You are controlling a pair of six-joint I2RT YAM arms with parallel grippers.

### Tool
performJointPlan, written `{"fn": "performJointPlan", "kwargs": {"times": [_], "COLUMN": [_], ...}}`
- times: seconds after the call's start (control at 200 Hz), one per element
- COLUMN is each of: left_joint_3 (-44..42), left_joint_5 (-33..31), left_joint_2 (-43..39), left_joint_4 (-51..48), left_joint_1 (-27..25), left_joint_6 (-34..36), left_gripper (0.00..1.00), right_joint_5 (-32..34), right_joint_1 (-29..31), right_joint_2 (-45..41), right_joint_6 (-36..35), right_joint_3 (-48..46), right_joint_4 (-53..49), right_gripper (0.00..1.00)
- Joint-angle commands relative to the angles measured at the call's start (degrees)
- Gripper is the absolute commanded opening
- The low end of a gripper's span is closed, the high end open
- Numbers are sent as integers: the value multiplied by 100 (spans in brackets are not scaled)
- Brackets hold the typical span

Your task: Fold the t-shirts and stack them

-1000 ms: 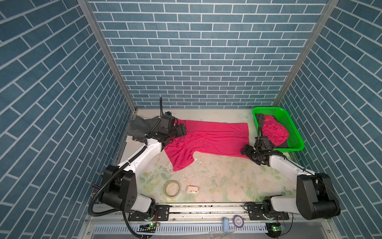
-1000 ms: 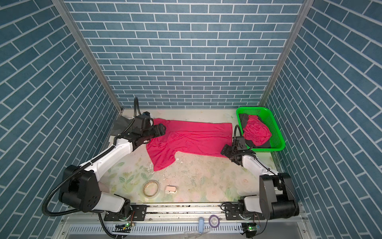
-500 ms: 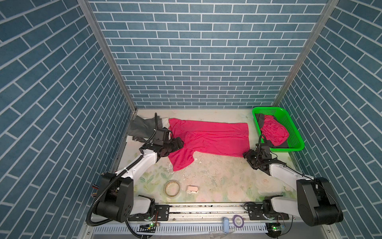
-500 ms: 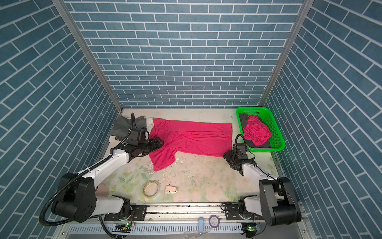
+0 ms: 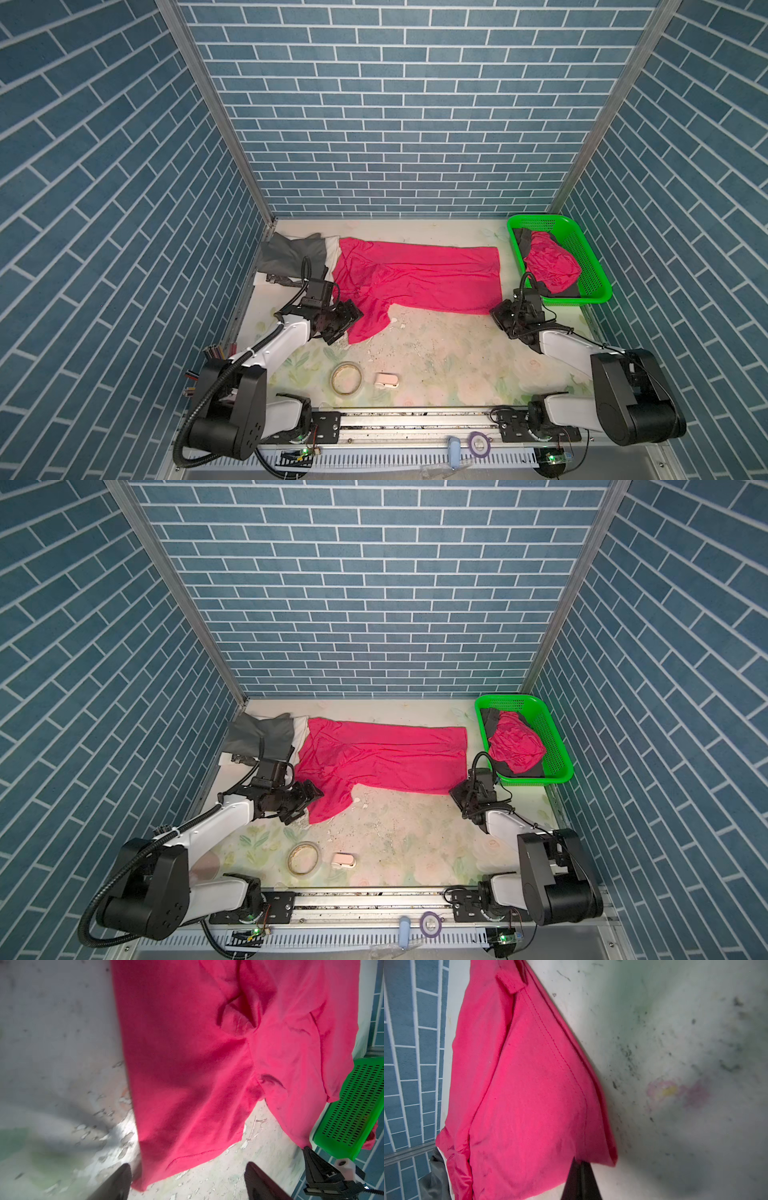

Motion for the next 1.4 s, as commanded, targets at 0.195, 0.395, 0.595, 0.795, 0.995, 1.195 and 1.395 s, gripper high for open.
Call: {"fn": "performJointPlan", "kwargs": {"times": [0.195, 0.395, 0.595, 0.795, 0.995, 1.195, 1.395], "left_joint_3": [-600, -735, -633, -437, -150, -29, 388], "left_joint_5": [339, 392, 579, 710, 467, 435, 326], "left_joint_2": [63, 406, 742, 505, -320, -1029, -1148], "left_joint_4": [325, 864, 979, 788, 175, -72, -373], "left_joint_1": [-84, -84, -85, -84, -86, -76, -50], "left_joint_6": [-641, -726, -526, -321, -270, -533, -472], "left_gripper": [79, 57, 5, 0, 0, 0, 0], "right_joint_5": [-68, -45, -47, 67, 291, 534, 642], "right_joint_1": [-16, -10, -13, -17, -20, -38, -108], "right_joint_2": [-48, -163, -196, -252, -760, -1531, -1961], "right_joint_6": [-262, -299, -358, -557, -834, -1100, -1313], "right_joint_3": [192, 139, 170, 324, 267, 95, -16], "right_joint_4": [177, 182, 101, -137, -636, -1256, -1360], "right_gripper": [3, 4, 4, 4, 4, 3, 2]}}
